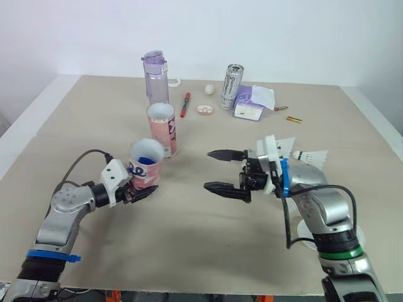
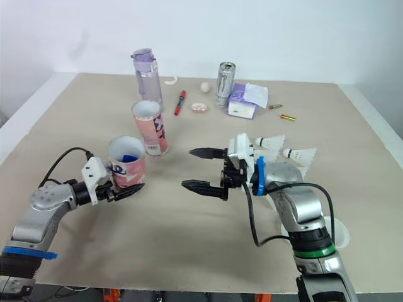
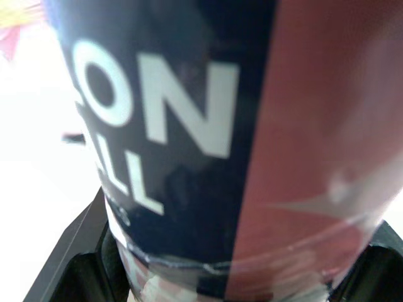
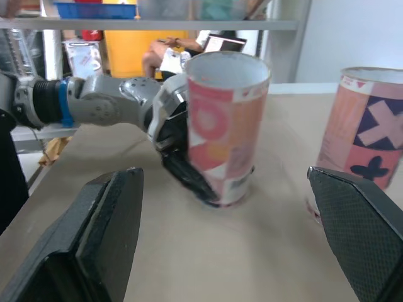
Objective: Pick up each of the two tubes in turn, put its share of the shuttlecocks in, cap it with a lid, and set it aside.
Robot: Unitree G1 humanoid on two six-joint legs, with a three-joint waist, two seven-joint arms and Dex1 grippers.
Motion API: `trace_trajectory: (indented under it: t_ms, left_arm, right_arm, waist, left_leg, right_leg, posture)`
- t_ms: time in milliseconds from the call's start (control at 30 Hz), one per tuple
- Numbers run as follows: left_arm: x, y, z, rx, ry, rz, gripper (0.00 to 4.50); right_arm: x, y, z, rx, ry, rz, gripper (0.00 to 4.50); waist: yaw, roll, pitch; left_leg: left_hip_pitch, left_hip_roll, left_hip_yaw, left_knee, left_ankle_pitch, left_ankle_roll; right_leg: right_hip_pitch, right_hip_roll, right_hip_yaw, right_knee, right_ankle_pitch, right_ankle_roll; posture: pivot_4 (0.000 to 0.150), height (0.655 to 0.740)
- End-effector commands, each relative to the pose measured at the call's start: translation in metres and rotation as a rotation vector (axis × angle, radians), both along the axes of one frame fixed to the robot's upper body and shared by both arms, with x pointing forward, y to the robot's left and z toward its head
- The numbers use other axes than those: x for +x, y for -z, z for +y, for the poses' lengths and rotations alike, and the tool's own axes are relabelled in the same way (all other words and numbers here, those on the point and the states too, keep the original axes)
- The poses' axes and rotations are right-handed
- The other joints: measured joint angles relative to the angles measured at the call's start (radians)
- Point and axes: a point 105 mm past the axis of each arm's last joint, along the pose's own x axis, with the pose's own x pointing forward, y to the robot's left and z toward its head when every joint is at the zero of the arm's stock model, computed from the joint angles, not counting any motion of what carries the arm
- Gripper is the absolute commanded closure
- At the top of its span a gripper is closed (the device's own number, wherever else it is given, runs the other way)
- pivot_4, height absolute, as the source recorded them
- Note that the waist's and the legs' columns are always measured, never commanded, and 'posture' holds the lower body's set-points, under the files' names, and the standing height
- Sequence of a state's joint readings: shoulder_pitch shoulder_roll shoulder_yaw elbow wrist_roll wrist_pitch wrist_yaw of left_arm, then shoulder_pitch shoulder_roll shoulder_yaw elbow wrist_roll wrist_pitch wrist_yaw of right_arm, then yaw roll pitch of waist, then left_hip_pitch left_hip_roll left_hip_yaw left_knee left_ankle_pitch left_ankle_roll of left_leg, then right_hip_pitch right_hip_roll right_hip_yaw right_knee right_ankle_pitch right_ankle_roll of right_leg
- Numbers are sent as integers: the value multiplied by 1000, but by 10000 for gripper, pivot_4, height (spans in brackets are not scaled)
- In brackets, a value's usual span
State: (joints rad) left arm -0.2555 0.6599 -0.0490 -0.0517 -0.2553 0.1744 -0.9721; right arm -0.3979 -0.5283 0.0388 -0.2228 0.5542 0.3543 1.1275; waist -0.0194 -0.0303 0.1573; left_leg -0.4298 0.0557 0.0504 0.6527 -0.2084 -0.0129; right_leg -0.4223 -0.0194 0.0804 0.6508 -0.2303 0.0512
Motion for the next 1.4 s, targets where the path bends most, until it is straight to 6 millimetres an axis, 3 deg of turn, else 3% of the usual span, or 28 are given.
trace_trajectory:
  t_ms: [33,333,500,700,933,1100,1400]
  left_arm:
    - [-9,-1,-22,166,127,39,13496]
    - [-1,-17,-61,431,262,77,13496]
    - [4,-20,-82,456,285,91,13496]
    - [9,-16,-104,466,285,64,13496]
    - [7,-13,-113,475,300,58,13496]
    - [8,-12,-114,483,303,53,13496]
    - [8,-15,-118,474,308,44,13496]
  right_arm:
    - [-12,-12,-15,6,72,-52,0]
    - [-31,4,-49,-2,315,0,0]
    - [-36,7,-67,28,438,28,0]
    - [-50,19,-117,-25,653,92,0]
    - [-69,31,-167,-103,814,205,0]
    - [-76,46,-175,-125,851,289,0]
    - [-56,61,-164,-20,886,370,0]
  waist:
    - [3,0,0]
    - [2,1,-1]
    - [-1,1,-1]
    - [9,2,-2]
    - [11,2,-2]
    - [9,4,-2]
    - [11,6,-3]
  left_leg:
    - [0,0,0,0,0,0]
    - [0,-4,-2,1,0,0]
    - [0,-5,-1,2,0,0]
    - [0,-7,-5,2,0,0]
    - [2,-12,-9,5,2,3]
    - [6,-12,-10,5,2,3]
    - [5,-13,-11,5,2,3]
  right_leg:
    - [0,0,0,0,0,0]
    - [1,0,2,0,-7,7]
    - [1,-1,4,0,-7,8]
    - [4,-1,4,0,-8,9]
    - [11,-3,6,-2,-9,11]
    - [15,-4,5,-3,-9,10]
    - [15,-4,5,-3,-9,9]
  posture:
    - [1500,7400]
    - [1500,7400]
    - [1500,7400]
    - [1500,7400]
    - [1500,7400]
    - [1500,7400]
    - [1500,7400]
